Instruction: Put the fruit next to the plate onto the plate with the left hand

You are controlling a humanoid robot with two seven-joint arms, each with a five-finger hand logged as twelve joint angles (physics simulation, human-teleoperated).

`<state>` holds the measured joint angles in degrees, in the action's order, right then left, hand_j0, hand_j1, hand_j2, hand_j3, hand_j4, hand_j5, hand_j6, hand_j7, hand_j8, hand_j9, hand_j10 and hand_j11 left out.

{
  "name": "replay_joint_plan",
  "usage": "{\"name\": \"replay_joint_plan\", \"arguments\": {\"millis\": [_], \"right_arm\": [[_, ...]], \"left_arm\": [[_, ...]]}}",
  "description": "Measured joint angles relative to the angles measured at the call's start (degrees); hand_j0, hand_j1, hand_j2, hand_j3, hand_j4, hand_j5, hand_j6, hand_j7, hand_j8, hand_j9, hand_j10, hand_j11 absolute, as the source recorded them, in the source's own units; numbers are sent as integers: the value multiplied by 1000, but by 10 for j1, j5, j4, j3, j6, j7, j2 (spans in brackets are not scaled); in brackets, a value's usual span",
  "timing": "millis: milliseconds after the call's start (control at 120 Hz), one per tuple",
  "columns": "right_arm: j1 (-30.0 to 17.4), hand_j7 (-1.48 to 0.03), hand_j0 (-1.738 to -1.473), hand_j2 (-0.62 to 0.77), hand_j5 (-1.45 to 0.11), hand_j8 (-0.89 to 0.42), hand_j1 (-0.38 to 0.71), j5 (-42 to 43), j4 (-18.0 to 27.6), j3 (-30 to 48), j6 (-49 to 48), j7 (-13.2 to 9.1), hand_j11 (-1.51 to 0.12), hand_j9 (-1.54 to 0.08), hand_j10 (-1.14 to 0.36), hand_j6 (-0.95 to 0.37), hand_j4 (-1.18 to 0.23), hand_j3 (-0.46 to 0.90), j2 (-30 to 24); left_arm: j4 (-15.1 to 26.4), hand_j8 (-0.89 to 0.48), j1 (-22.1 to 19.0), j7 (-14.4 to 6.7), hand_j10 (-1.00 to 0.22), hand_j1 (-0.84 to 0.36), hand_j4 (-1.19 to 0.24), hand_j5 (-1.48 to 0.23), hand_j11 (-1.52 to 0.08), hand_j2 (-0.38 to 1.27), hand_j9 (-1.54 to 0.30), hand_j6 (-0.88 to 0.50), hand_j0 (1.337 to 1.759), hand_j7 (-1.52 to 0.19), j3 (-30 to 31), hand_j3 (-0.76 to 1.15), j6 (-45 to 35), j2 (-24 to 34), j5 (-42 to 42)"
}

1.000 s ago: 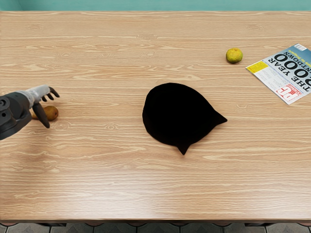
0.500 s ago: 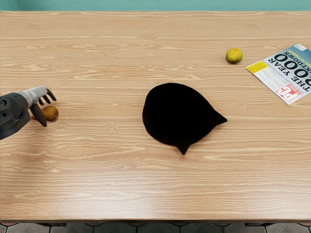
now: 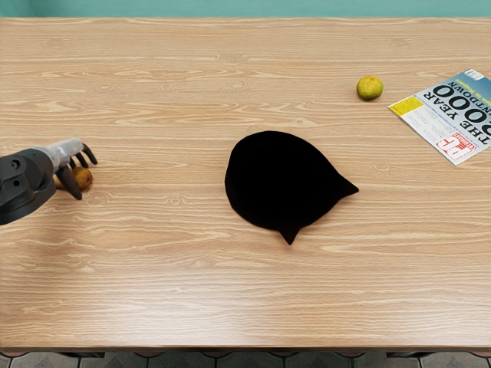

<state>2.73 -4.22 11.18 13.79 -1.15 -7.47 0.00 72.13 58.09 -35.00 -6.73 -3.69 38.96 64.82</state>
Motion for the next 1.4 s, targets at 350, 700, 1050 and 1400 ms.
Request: {"name": "replay_joint_plan", "arguments": {"millis": [350, 700, 1050, 1400], "right_arm": [[0, -35, -1658, -6, -35, -27, -316, 0, 0, -1, 0, 0, -35, -35, -27, -27, -27, 0, 0], [0, -35, -1658, -6, -35, -27, -317, 0, 0, -1, 0, 0, -35, -35, -27, -27, -27, 0, 0], [0, -35, -1658, -6, -35, -27, -317, 0, 0, -1, 0, 0, -35, -35, -27, -27, -27, 0, 0], [-1, -35, -1658, -6, -35, -27, -317, 0, 0, -1, 0, 0, -35, -35, -27, -27, -27, 0, 0]], "left_arm": [[0, -480, 0, 0, -479, -219, -479, -620, -619, 100, -619, -480, 1658, -620, 1, 0, 2, 0, 0], [-1, -516, 1, 0, -530, -279, -532, -689, -690, 123, -690, -533, 1658, -689, 1, 0, 7, 1, -1], [-1, -535, 0, 0, -553, -286, -591, -754, -768, 218, -765, -549, 1656, -761, 0, 0, 12, 4, 0], [-1, -531, 1, 0, -564, -250, -663, -852, -879, 200, -876, -547, 1656, -869, 0, -54, 22, 2, 0]]}}
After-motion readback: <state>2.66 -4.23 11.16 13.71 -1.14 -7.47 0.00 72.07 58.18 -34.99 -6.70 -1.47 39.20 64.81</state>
